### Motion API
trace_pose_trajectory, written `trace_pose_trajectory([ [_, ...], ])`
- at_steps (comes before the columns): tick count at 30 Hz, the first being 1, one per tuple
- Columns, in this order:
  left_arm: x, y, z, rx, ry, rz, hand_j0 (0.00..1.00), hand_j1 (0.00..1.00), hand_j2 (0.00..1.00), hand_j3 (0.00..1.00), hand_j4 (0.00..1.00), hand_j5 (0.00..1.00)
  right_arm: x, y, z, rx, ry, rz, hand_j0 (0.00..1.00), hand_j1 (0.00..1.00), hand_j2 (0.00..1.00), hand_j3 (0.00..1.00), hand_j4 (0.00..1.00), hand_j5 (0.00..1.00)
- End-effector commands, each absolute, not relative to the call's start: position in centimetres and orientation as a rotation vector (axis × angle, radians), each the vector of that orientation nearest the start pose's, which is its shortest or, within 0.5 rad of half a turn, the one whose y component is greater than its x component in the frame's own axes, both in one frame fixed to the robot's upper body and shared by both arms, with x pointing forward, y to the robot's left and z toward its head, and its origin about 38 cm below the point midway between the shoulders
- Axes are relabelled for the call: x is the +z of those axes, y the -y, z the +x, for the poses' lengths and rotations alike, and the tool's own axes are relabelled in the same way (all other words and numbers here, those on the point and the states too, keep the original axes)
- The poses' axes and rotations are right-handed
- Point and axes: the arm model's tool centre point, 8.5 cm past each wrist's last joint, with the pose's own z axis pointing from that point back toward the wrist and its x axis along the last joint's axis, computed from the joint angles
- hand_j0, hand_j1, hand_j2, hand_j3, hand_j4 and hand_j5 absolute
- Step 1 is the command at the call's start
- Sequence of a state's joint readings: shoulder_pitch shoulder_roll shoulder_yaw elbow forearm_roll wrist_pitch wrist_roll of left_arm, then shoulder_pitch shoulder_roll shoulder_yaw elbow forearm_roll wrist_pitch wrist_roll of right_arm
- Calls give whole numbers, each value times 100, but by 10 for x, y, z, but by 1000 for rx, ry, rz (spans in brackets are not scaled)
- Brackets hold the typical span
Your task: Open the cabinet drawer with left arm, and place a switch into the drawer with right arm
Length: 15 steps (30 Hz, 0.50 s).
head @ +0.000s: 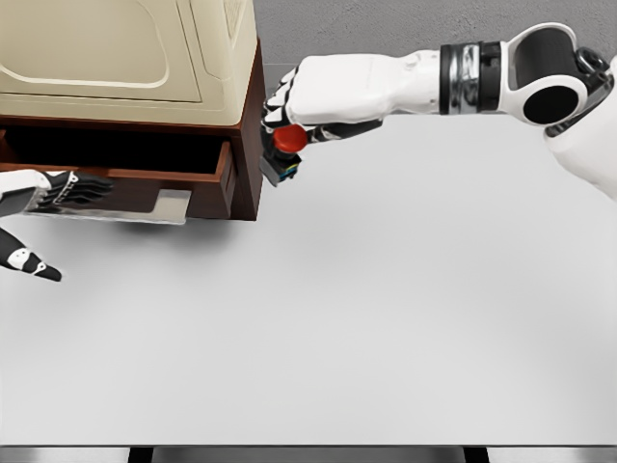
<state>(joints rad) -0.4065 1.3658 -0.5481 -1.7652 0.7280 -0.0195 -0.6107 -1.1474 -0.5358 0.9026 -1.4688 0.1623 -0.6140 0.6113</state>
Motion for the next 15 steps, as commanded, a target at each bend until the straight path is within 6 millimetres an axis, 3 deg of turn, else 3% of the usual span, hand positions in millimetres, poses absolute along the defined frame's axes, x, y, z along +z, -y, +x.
trace_pose_trajectory([
  [1, 284, -404, 350, -1213, 1164, -143, 100, 100, 100, 100, 100, 100, 355, 111, 447, -2561, -2014, 186, 49, 49, 49, 49, 49, 49],
  [15, 277, -394, 352, -1184, 1194, -209, 100, 100, 100, 100, 100, 100, 363, 73, 443, -2540, -2043, 124, 49, 49, 49, 49, 49, 49],
])
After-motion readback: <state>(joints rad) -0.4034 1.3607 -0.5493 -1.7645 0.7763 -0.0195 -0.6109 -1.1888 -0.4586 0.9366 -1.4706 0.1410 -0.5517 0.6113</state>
